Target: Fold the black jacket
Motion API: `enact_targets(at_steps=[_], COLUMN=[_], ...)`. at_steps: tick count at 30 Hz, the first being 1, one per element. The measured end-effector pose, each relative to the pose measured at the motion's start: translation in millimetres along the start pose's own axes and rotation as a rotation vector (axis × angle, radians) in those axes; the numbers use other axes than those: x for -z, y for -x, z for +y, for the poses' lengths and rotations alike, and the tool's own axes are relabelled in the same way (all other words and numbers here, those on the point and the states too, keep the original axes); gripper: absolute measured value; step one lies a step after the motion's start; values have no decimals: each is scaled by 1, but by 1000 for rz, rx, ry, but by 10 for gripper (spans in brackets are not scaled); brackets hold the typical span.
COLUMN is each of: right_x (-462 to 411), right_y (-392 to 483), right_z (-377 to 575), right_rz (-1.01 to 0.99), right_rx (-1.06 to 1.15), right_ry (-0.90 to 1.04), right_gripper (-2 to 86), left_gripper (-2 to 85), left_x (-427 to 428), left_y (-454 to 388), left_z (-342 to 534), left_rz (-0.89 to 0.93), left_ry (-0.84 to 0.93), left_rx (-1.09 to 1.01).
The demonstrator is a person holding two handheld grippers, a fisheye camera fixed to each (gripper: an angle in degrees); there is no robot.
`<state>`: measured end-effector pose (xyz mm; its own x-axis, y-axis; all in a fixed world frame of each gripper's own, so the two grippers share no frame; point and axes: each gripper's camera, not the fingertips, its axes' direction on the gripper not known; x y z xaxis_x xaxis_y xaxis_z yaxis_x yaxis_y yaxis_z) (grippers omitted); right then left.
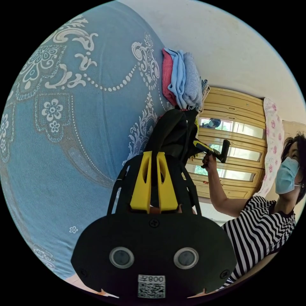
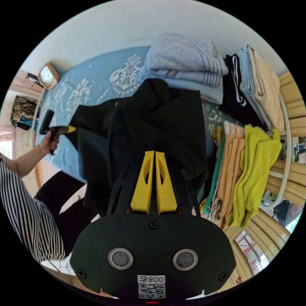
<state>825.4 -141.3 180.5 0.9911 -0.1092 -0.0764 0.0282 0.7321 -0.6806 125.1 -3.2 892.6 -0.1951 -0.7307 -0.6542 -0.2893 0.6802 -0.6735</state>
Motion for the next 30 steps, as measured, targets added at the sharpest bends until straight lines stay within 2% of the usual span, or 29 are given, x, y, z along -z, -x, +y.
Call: enact_targets(at_steps=[2,5,7,9,12,15,18,24,30], right_x=[-4,-3,21,37,41,40,44,25,-6], right_y=[-5,-40,-78,-93,-82,-64,-47,-38,-35], right_z=[45,131,193,217,181,120,77,43,63], right_rz=[-87,-202,-212,-277,-147,-211,-228,-63,-65], right_rx=[-21,-281,-610,-710,-614,-443,-332,-349,-407], right_ry=[124,190,-12,-207,-275,-368,-417,-387,-340], right_gripper=[12,12,17,21,52,110,125,126,76], left_gripper=[24,24,23,22,22,22,22,21,21], left_x=[-1,-4,-6,-9,-14,-18,-22,-32,-43], left_y=[-2,-4,-9,-14,-25,-37,-50,-71,-96], left_z=[8,22,34,43,60,80,102,153,215], left_rz=[12,37,41,42,38,33,30,52,93], left_ry=[0,0,-2,1,10,16,16,3,-27], left_rx=[6,21,23,25,16,6,-2,-20,-66])
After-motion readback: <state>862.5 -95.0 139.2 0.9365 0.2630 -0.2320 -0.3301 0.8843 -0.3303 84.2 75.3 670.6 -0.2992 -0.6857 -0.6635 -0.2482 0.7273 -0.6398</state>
